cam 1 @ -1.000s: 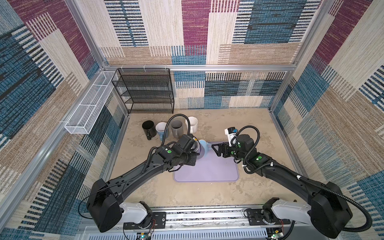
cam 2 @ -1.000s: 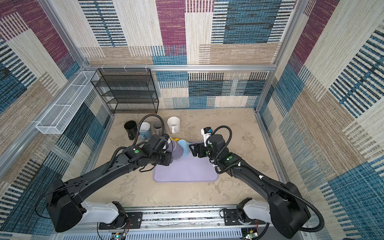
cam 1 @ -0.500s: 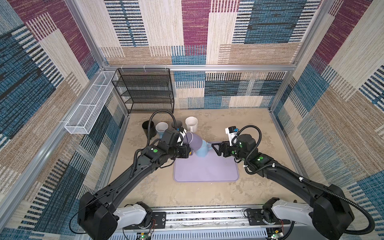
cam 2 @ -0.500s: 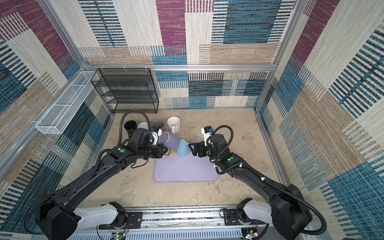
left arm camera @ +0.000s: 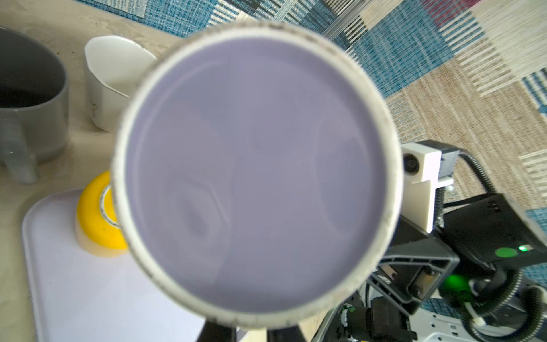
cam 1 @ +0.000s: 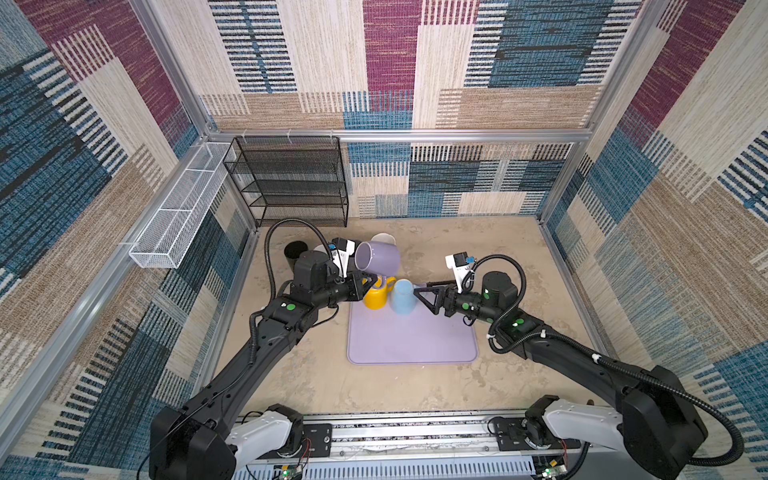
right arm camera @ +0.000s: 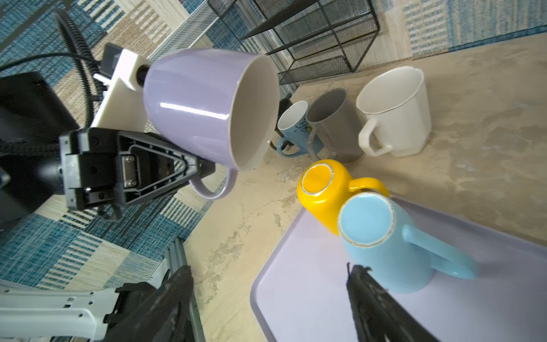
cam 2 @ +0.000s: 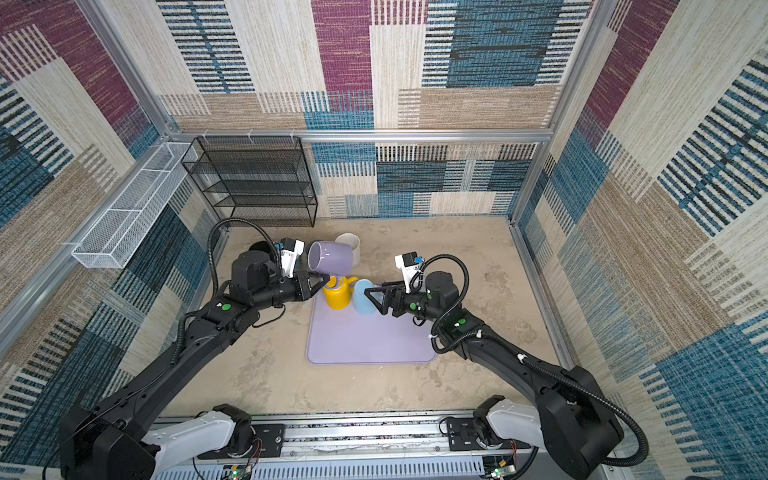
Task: Turn the mug right side up
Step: 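Lift the lavender mug off the tray with the left gripper toward the right gripper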
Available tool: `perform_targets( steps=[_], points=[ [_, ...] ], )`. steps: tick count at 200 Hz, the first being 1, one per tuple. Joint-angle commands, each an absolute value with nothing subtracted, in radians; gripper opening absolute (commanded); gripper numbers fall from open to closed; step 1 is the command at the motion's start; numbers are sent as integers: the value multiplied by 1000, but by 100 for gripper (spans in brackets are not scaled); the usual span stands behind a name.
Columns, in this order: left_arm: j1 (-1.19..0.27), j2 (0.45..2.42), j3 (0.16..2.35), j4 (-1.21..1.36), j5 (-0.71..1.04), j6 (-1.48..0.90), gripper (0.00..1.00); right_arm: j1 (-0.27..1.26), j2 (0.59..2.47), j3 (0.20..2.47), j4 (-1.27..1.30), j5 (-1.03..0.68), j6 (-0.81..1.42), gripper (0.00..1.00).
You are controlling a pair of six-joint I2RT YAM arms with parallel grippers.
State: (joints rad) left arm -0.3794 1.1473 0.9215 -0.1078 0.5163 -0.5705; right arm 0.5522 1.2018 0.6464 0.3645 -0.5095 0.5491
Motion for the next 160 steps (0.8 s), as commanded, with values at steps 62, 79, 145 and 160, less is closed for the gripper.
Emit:
perform_targets(
  steps=[62, 79, 145, 160],
  points=[
    [-373, 1117, 813, 395, 748, -734, 0, 558, 1262, 632, 738, -698, 706, 81],
    [-373, 1122, 800, 448, 764, -759, 0, 561, 1274, 636, 775, -706, 723, 76],
    [-377, 1172, 773, 642, 833, -850, 0, 583, 1316, 680, 840, -712, 747, 62],
    [-378, 1170, 767, 658, 840, -856, 0, 583, 1324, 691, 841, -703, 751, 60]
  ],
)
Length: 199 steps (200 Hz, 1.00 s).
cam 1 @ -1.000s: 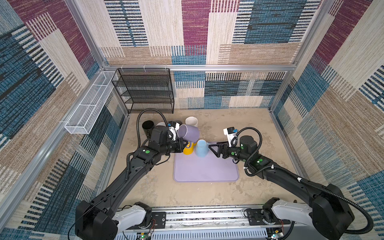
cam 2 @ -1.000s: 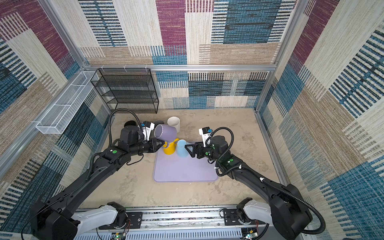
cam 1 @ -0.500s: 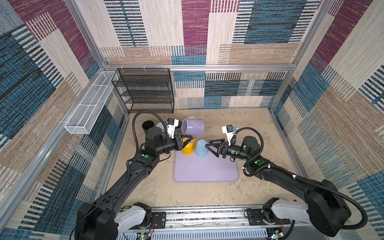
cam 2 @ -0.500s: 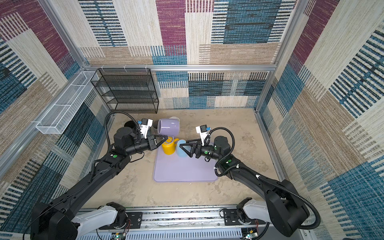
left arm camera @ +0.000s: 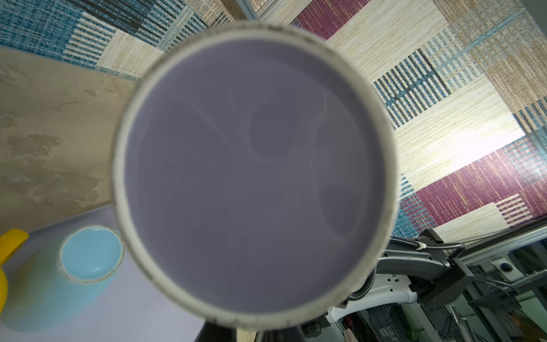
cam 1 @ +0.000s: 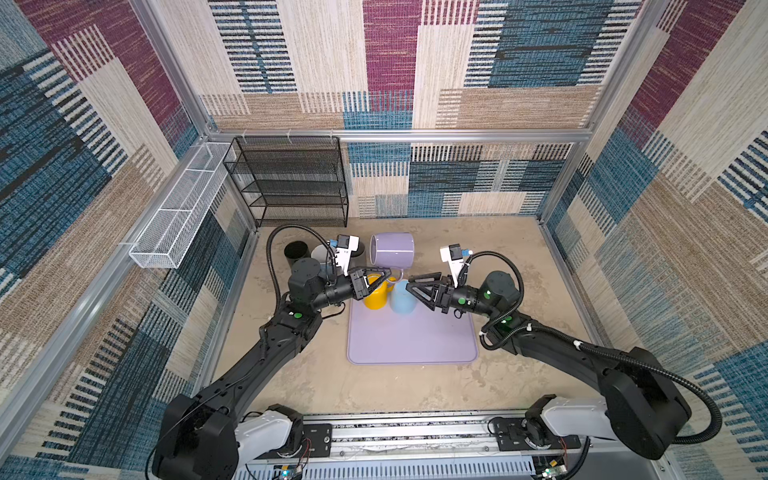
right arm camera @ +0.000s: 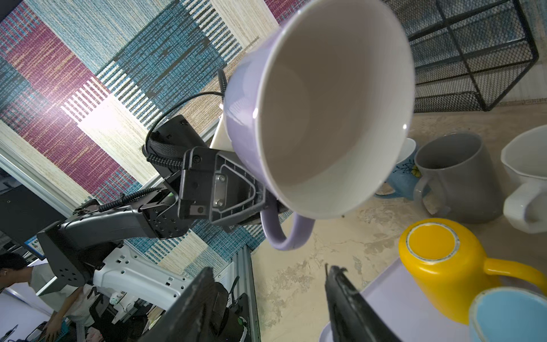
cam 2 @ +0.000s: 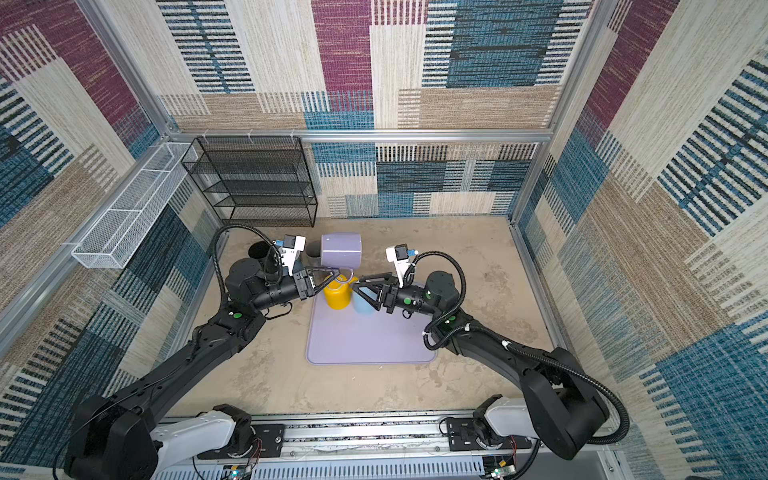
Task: Turn the mug right side up
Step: 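Lift the lavender mug off the tray with the left gripper toward the right gripper, then grasp the lavender mug rim with the right gripper while the left holds it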
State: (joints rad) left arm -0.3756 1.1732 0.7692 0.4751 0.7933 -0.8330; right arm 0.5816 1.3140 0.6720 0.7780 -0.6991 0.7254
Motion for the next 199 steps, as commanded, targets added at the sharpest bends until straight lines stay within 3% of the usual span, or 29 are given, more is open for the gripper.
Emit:
perform_targets(
  steps=[1, 199],
  points=[
    [-378, 1170, 766, 661, 840, -856, 0, 583, 1326, 692, 841, -704, 751, 60],
    [-394, 1183, 756, 742, 899, -884, 0, 585, 1407, 777, 1014, -741, 847, 33]
  ],
)
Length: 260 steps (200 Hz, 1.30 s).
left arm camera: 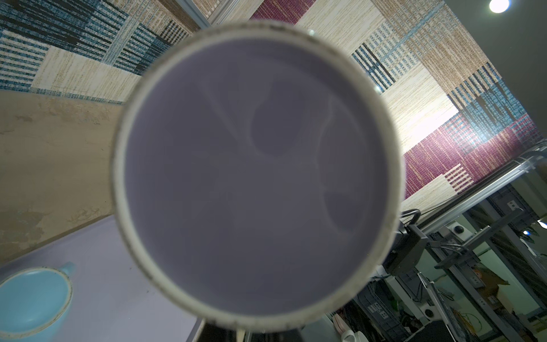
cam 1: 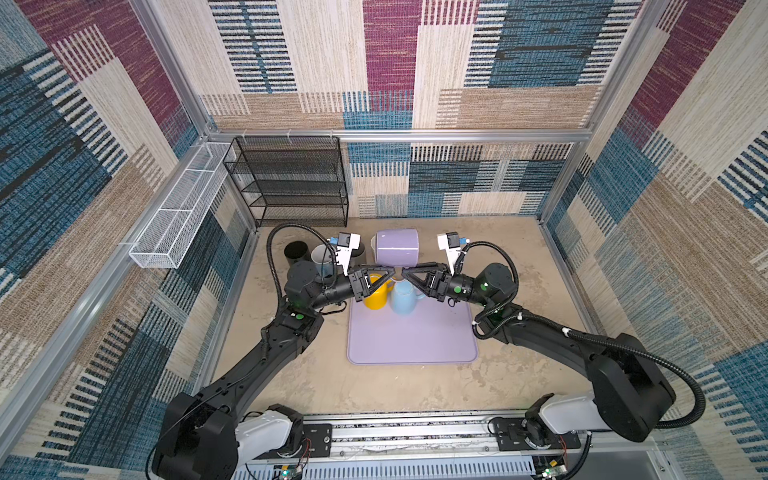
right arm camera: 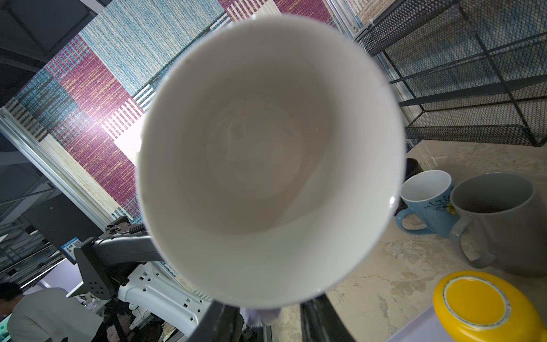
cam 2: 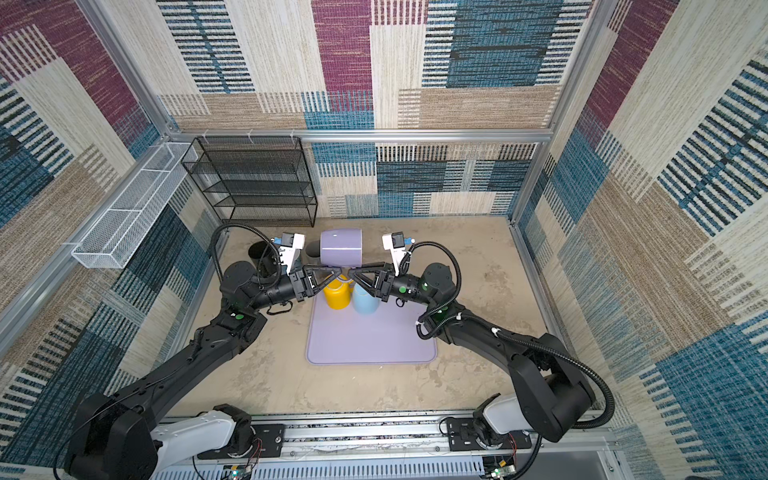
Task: Turn the mug right side up
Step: 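Grasp the lavender mug rim with the right gripper while the left holds it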
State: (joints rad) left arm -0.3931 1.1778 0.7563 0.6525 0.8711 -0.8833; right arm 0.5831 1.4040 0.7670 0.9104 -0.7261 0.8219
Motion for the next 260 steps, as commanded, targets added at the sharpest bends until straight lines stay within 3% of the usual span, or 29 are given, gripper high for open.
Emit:
perform_targets(
  steps=[1, 69, 158, 179, 194, 260],
  points=[
    [-394, 1184, 755, 742, 899, -885, 0, 585, 1408, 777, 1014, -741, 847, 33],
    [-397, 1225, 756, 800, 926, -911, 0, 586, 1410, 771, 1065, -735, 874, 27],
    [-398, 1226, 756, 791, 912, -901, 0, 586, 1400, 747, 1106, -718, 885, 10],
    [-396, 1223, 757, 779, 897, -899, 0, 586, 1396, 748, 1095, -713, 883, 0],
    [-397, 1220, 759, 759, 881, -887, 0, 586, 1396, 750, 1083, -709, 880, 0],
    [-397, 1197, 772, 673, 853, -843, 25, 586, 1375, 750, 1029, -681, 854, 0]
  ],
)
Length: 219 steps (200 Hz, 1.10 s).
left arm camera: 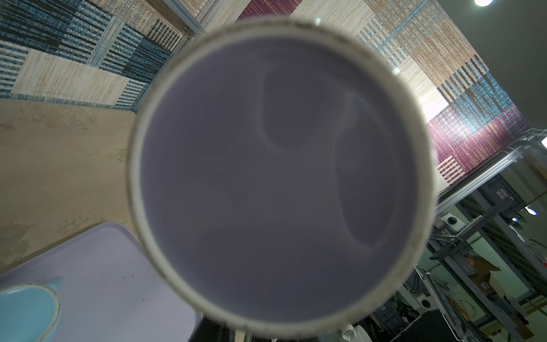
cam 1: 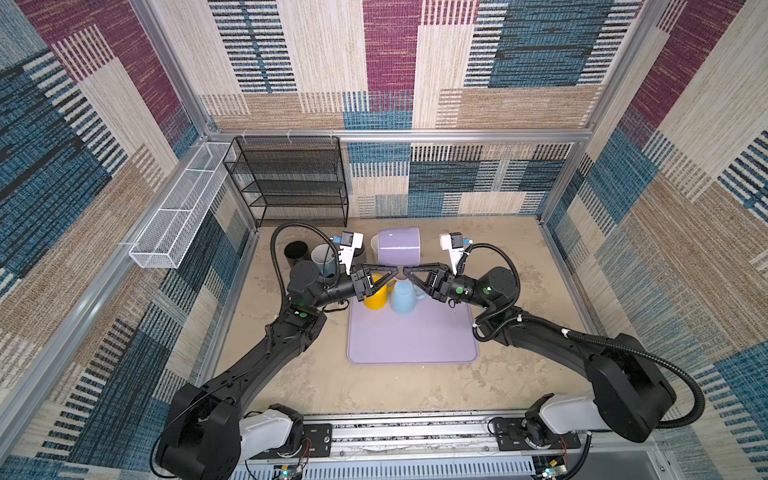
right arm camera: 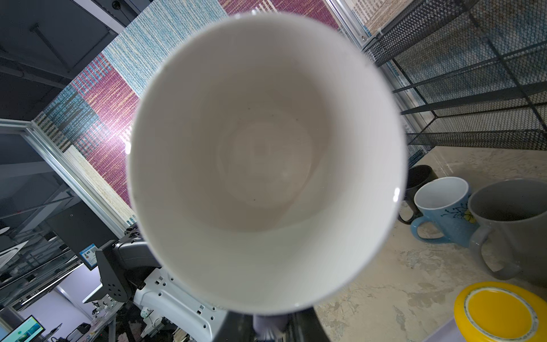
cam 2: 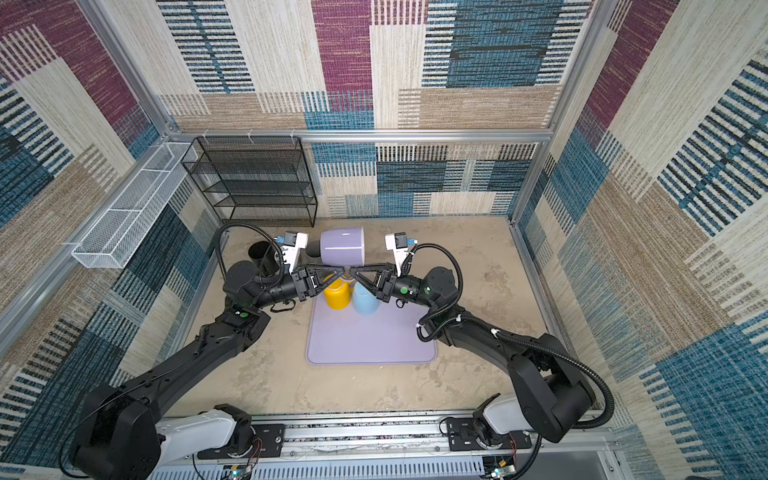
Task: Turn the mug right side up
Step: 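Grasp the lavender mug rim with the right gripper while the left holds it, then rotate the lavender mug mouth up with the right gripper while the left releases it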
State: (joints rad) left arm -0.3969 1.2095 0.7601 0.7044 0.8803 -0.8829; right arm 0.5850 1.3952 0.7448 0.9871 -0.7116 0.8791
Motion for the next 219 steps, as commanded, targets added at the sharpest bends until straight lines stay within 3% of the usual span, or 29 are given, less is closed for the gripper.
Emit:
perform_targets(
  steps=[1, 51, 135, 219],
  points=[
    [-397, 1196, 772, 670, 852, -842, 25, 586, 1374, 750, 1027, -680, 853, 0],
    [-397, 1174, 791, 484, 815, -756, 36, 585, 1331, 749, 930, -630, 796, 0],
    [-397, 1114, 871, 35, 590, -534, 36, 584, 1288, 768, 732, -551, 696, 0],
    [-398, 1146, 941, -243, 292, -439, 33, 585, 1279, 816, 522, -398, 604, 0]
  ],
)
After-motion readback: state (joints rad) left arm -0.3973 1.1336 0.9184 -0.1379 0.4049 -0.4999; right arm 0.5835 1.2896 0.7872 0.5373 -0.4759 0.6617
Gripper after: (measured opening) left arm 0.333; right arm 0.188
